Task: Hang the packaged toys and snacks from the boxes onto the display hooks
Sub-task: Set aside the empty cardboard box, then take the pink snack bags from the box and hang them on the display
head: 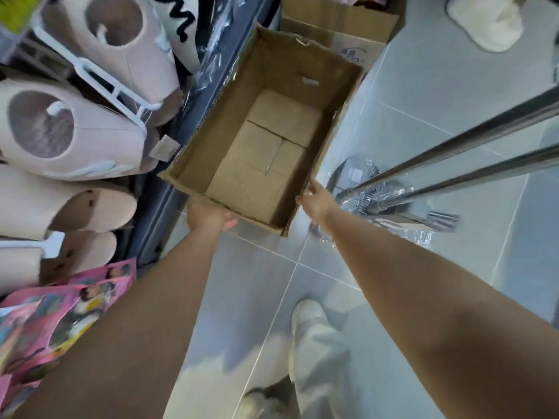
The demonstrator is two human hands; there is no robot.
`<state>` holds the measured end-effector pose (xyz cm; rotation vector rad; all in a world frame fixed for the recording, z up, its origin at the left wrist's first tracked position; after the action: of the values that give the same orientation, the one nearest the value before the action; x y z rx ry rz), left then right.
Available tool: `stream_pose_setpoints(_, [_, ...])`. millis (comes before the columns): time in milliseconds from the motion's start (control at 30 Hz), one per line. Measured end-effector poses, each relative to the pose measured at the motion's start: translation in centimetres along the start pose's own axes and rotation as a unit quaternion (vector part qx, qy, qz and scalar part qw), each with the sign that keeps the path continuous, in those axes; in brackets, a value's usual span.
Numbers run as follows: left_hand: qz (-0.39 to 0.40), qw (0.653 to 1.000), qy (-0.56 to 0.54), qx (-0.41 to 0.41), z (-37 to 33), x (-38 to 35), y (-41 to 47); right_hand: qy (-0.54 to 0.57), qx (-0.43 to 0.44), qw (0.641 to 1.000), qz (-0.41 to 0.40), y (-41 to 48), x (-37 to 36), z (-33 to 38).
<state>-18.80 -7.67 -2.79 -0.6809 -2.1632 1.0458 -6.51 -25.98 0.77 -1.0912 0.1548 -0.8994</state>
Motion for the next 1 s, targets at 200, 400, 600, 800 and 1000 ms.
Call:
stream_pose_setpoints(200, [0.044, 0.996, 0.069, -0.034, -0.1, -1.7, -8.0, -0.013, 0.001, 1.000, 0.020, -5.9, 2.2, 2.5])
stream_pose_setpoints(400, [0.107, 0.983, 0.136, -0.065, -3.8, -1.9, -18.8, 0.013, 0.010, 1.000, 0.016, -16.2, 5.2, 4.2])
stream_pose_setpoints(600, [0.185, 0.943, 0.230, -0.155, -7.3, -4.0, -33.6, 0.070, 0.076, 0.994, 0.024, -27.6, 13.6, 5.0])
stream_pose_setpoints(800, [0.183, 0.916, 0.256, -0.251, -10.3, -10.3, -46.6, 0.183, 0.109, 0.977, -0.006, -34.3, 27.8, 3.1])
stream_pose_setpoints(1000, [0.180, 0.897, 0.264, -0.306, -14.6, -21.7, -53.9, 0.176, 0.119, 0.977, -0.013, -34.1, 41.3, 1.6])
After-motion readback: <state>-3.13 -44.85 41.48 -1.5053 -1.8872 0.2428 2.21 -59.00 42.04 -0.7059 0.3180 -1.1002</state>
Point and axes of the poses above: each hand's wrist, its own y-axis towards the middle knuckle, its own x-axis out of the back of the hand, z = x × y, the point moved 5 cm from there along y, towards the middle knuckle, and after that the axes turned 3 degrees about y, right-handed, at the moved point
